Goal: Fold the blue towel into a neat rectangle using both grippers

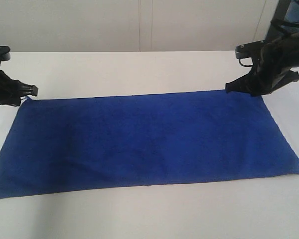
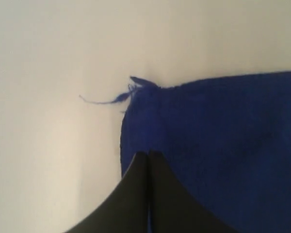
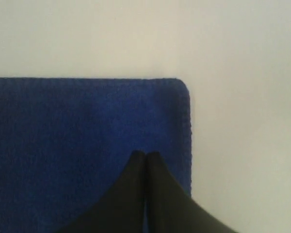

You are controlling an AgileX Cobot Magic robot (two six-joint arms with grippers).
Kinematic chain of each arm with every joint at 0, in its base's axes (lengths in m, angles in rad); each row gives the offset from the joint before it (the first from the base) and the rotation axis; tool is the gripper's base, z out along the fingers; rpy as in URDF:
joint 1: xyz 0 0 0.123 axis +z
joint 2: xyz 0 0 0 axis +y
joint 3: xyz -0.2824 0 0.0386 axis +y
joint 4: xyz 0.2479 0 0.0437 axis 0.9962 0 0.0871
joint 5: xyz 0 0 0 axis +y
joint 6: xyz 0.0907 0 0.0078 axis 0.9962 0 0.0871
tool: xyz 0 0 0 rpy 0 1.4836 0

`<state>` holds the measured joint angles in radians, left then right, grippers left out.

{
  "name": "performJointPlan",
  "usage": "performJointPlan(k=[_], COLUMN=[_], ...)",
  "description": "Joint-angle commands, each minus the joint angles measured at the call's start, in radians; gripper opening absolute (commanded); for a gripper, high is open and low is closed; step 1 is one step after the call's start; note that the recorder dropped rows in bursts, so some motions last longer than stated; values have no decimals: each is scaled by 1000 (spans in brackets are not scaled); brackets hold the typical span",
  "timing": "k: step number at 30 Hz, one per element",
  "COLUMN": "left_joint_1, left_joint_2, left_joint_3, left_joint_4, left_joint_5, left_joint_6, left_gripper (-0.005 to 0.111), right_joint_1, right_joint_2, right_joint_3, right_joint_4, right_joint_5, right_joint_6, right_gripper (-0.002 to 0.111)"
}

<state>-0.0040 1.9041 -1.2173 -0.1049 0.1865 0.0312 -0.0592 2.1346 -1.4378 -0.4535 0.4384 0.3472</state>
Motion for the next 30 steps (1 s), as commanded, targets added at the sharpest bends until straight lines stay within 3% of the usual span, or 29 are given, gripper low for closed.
performJointPlan(k=[1, 12, 30], left_joint_1=[2, -25, -33], left_joint_2=[98, 189, 270], left_joint_3=[-79, -137, -238], left_joint_4=[-16, -16, -14], left_joint_5=[17, -67, -78], left_joint_6=[-7, -5, -1], left_gripper=[0, 0, 0], right_joint_1=[-8, -11, -56], right_joint_2=[23, 98, 109], right_joint_3=[-36, -63, -67], right_joint_4=[-11, -42, -104], right_joint_5=[-16, -82, -68], right_joint_6=[-33, -31, 22], right_gripper=[0, 0, 0])
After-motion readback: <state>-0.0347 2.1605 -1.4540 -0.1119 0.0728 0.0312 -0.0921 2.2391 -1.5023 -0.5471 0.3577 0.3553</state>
